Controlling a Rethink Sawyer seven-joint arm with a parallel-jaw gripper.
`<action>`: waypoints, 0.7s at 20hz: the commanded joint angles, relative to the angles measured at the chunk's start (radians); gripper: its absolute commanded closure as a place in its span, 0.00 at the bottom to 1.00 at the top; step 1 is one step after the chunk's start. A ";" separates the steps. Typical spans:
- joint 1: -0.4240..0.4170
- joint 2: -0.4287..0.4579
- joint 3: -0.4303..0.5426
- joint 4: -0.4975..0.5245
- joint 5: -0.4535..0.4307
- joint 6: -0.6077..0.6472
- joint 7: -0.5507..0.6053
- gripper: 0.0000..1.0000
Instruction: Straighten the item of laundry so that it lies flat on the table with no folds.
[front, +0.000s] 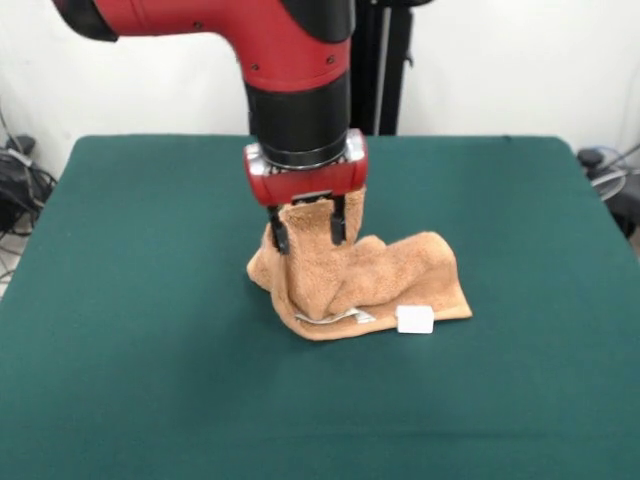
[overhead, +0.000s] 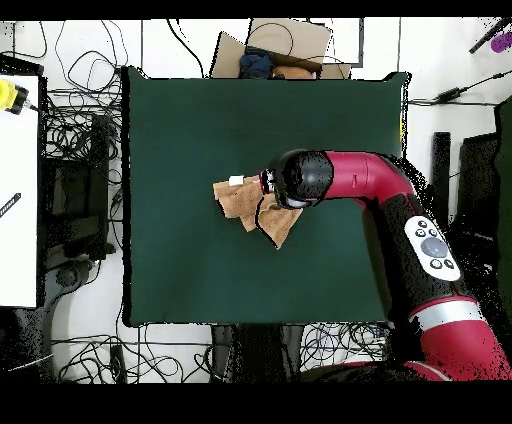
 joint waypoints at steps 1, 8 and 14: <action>-0.004 0.006 0.070 0.075 -0.077 -0.045 -0.183 0.00; -0.005 -0.006 0.079 0.086 -0.094 -0.036 -0.163 1.00; -0.012 -0.001 0.097 0.101 -0.097 -0.061 -0.158 0.00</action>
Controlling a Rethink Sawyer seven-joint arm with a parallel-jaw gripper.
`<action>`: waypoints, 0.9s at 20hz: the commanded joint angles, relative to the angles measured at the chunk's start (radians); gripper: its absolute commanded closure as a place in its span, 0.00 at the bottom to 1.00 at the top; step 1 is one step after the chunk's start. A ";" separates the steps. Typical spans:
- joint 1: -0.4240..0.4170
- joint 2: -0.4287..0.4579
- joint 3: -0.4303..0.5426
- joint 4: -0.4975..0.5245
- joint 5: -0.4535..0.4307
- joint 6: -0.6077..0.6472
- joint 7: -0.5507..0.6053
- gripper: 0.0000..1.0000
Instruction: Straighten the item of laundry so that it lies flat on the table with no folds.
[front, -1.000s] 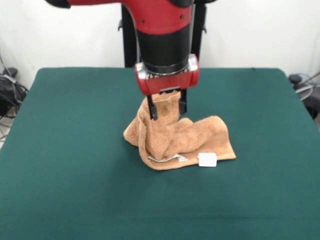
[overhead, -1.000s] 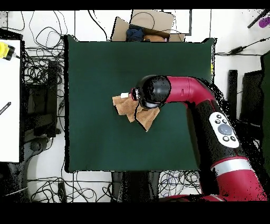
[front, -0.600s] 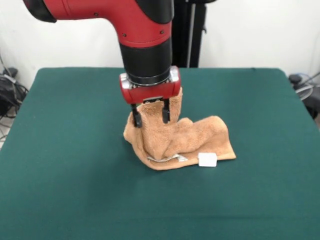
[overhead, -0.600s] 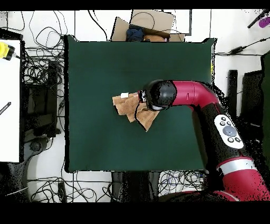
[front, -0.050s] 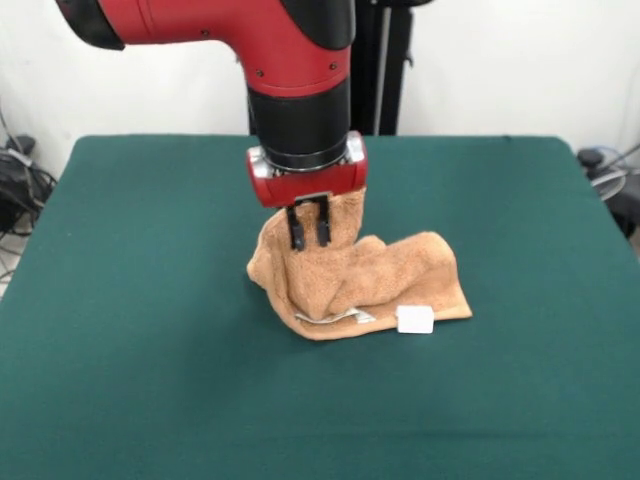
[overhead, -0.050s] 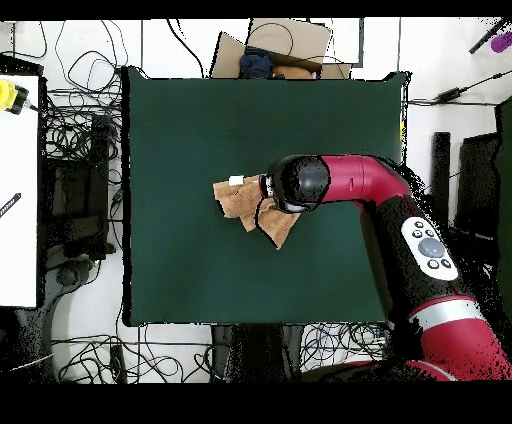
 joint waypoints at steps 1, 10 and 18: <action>-0.006 -0.003 0.081 0.078 -0.056 -0.061 -0.158 0.00; 0.005 -0.121 0.078 0.124 0.012 0.029 -0.104 0.00; -0.052 -0.016 0.055 0.170 -0.067 -0.099 -0.136 0.00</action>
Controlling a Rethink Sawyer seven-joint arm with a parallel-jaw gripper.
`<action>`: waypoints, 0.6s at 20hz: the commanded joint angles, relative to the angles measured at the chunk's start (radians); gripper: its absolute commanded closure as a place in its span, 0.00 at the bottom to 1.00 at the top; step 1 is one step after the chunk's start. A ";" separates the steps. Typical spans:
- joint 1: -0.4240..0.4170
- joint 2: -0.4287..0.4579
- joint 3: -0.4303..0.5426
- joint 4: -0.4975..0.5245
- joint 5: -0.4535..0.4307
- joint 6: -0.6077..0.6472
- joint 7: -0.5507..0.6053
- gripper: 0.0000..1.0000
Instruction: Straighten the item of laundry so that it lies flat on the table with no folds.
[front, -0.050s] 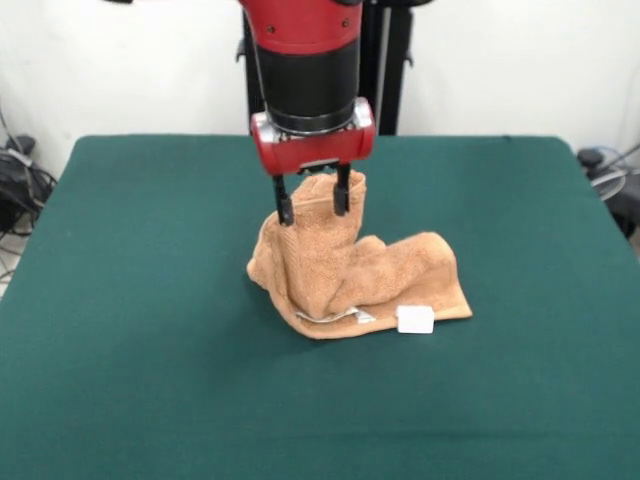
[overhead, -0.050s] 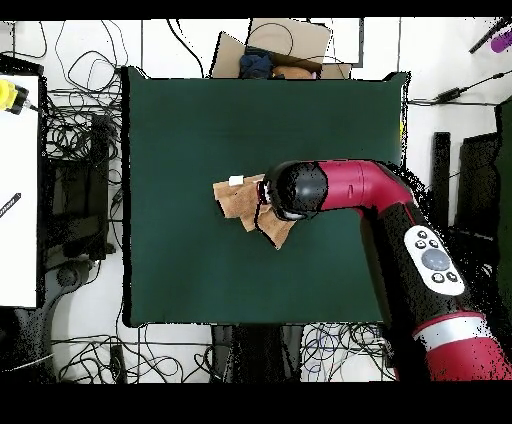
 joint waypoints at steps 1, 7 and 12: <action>-0.056 0.092 0.044 0.110 -0.091 -0.124 -0.146 0.00; -0.061 0.217 0.026 0.077 -0.184 -0.235 -0.149 0.00; -0.064 0.246 0.018 0.079 -0.232 -0.262 -0.131 0.00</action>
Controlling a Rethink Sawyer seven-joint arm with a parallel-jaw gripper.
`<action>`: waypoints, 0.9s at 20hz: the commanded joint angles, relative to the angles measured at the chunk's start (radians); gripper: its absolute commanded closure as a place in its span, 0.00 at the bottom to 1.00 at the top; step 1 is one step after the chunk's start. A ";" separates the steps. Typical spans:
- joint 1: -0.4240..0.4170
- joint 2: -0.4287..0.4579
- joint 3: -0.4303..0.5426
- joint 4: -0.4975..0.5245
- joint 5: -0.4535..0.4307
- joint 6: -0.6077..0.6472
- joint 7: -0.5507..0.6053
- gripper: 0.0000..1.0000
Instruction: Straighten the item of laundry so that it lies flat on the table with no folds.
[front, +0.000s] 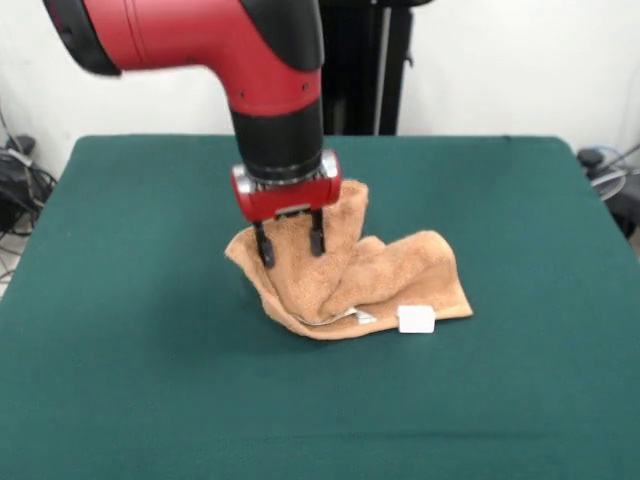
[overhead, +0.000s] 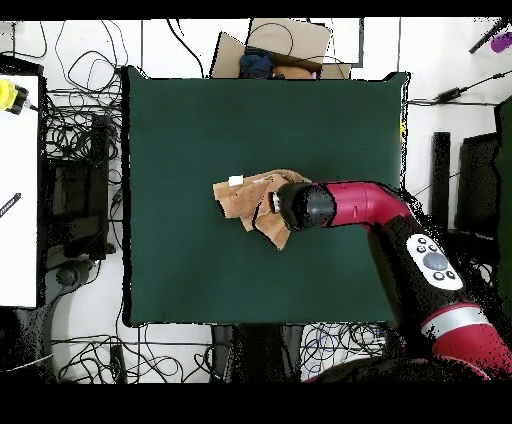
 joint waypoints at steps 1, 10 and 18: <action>0.004 0.096 0.015 0.064 -0.114 -0.065 -0.128 0.00; 0.006 0.078 0.030 0.070 -0.100 -0.019 -0.127 0.00; 0.017 0.054 0.035 0.063 -0.070 0.054 -0.144 1.00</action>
